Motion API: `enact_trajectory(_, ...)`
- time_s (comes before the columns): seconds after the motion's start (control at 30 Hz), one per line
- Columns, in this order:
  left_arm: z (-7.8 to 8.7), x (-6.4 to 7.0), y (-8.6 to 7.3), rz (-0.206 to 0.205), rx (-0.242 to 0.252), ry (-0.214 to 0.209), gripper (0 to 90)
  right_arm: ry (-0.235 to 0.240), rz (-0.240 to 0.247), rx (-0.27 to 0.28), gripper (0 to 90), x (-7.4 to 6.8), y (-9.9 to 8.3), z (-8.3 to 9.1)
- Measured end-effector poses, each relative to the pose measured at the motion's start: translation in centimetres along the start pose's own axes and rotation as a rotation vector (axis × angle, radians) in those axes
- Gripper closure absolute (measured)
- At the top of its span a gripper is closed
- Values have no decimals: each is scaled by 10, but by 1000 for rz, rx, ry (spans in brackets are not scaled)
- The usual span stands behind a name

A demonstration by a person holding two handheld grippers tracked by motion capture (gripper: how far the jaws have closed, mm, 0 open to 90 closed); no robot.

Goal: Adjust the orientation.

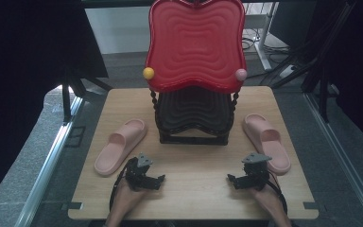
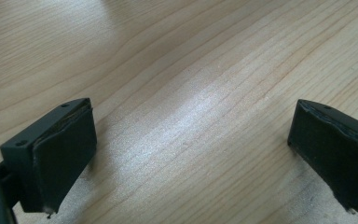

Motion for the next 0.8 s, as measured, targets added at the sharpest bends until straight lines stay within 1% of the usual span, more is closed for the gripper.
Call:
enact_trajectory(0.23, 0, 0, 0, -3, -1, -2, 5, 0, 1, 0, 0, 0, 0, 0)
enact_trajectory(0.37, 0, 1, 0, 11, -1, 15, 5, 1, 1, 0, 0, 0, 0, 0)
enact_trajectory(0.8, 0, 0, 0, 7, 1, 7, 6, 1, -3, 1, 0, 0, 0, 0)
Point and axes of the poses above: each handheld gripper's, and its own axes: z roughly backward along the jaws, y roughly out of its top, x roughly to its right, the point moved 5 cm from there along -z, roughly forward along the jaws, and after that the axes turned 7 degrees about x, right-handed, at the moved point
